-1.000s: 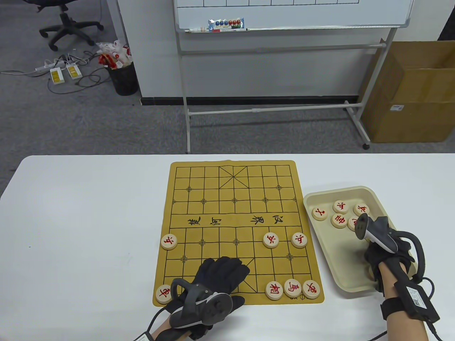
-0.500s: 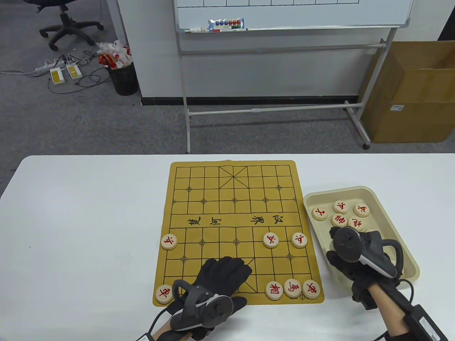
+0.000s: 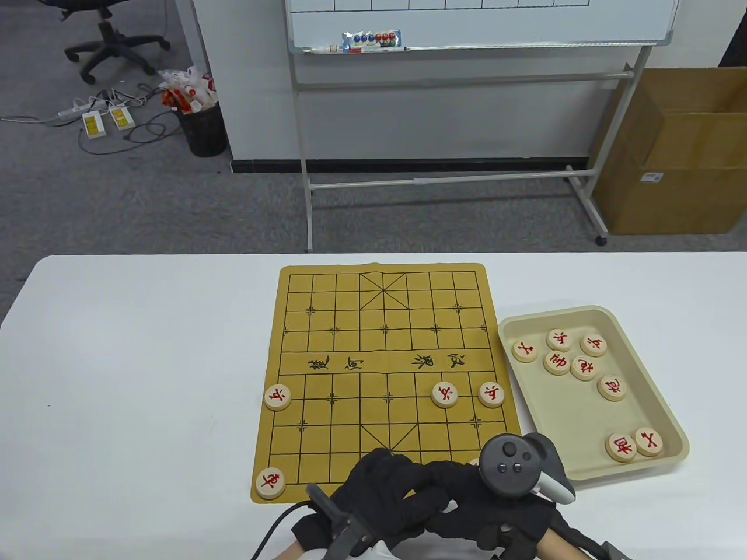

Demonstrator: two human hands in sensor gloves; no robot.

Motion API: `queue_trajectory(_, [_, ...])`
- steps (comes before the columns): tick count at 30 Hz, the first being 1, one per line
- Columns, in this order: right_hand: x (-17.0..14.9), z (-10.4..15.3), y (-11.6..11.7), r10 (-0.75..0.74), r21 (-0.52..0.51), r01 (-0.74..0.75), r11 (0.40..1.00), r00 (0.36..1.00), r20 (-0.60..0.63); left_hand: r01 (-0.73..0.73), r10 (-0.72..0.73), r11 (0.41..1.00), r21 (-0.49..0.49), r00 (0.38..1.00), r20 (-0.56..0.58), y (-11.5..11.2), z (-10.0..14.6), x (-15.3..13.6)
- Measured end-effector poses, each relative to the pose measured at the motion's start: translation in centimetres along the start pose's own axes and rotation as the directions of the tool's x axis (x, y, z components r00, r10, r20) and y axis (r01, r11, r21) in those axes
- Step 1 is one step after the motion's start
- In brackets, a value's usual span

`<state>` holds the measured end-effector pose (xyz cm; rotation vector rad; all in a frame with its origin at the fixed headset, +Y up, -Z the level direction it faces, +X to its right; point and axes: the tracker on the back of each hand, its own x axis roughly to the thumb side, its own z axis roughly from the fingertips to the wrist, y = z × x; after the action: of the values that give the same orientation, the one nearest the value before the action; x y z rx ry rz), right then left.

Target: Set up Chinese chess pieces

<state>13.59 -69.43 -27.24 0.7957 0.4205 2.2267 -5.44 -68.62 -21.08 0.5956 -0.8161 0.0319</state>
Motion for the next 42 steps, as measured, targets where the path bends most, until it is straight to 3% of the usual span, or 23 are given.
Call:
queue_trajectory(3, [-0.3, 0.2, 0.1, -0.042, 0.005, 0.042, 0.999, 0.999, 0.014, -0.036, 0.036, 0.999, 0.005, 0.999, 0.005, 0.0, -0.1, -0.1])
queue_trajectory(5, [-0.1, 0.4, 0.1, -0.008, -0.046, 0.009, 0.999, 1.0, 0.025, -0.002, 0.002, 1.0, 0.007, 1.0, 0.003, 0.0, -0.2, -0.5])
queue_trajectory(7, [0.4, 0.9, 0.0, 0.106, -0.166, -0.101, 0.981, 0.994, 0.02, 0.027, -0.027, 1.0, -0.007, 0.999, -0.036, 0.3, -0.4, -1.7])
queue_trajectory(9, [0.9, 1.5, -0.2, 0.296, -0.3, -0.292, 0.908, 0.955, -0.034, 0.021, -0.028, 0.997, -0.073, 0.995, -0.1, 0.8, -0.5, -4.1])
queue_trajectory(10, [1.0, 1.6, -0.3, 0.353, -0.319, -0.348, 0.881, 0.934, -0.044, 0.027, -0.039, 0.995, -0.094, 0.991, -0.126, 1.2, -0.5, -5.0])
queue_trajectory(13, [0.9, 1.7, 0.0, 0.384, -0.304, -0.38, 0.874, 0.922, -0.048, 0.041, -0.074, 0.988, -0.149, 0.972, -0.224, 2.5, -0.3, -8.7])
queue_trajectory(16, [0.8, 1.5, 0.5, 0.388, -0.272, -0.385, 0.882, 0.921, -0.045, 0.092, -0.149, 0.965, -0.244, 0.962, -0.229, 2.3, -0.2, -10.7])
queue_trajectory(18, [0.7, 1.4, 0.8, 0.409, -0.266, -0.405, 0.875, 0.912, -0.043, 0.169, -0.253, 0.908, -0.383, 0.951, -0.18, 1.1, 0.4, -11.4])
queue_trajectory(22, [0.7, 1.3, 0.8, 0.433, -0.264, -0.433, 0.862, 0.899, -0.061, 0.261, -0.354, 0.809, -0.526, 0.932, -0.082, -2.2, 2.7, -12.0])
queue_trajectory(27, [0.7, 1.5, 0.7, 0.423, -0.265, -0.425, 0.866, 0.904, -0.067, 0.3, -0.381, 0.76, -0.577, 0.924, -0.022, -5.0, 3.9, -11.3])
queue_trajectory(32, [1.0, 1.7, 0.9, 0.444, -0.27, -0.442, 0.856, 0.894, -0.057, 0.408, -0.471, 0.668, -0.623, 0.879, 0.07, -6.6, 4.1, -10.2])
queue_trajectory(39, [0.9, 1.8, 0.8, 0.44, -0.282, -0.437, 0.854, 0.896, -0.056, 0.367, -0.455, 0.61, -0.702, 0.888, 0.069, -6.9, 4.4, -10.1])
queue_trajectory(42, [0.9, 1.9, 0.7, 0.437, -0.294, -0.434, 0.852, 0.898, -0.058, 0.337, -0.439, 0.638, -0.692, 0.898, 0.032, -5.9, 3.7, -10.3])
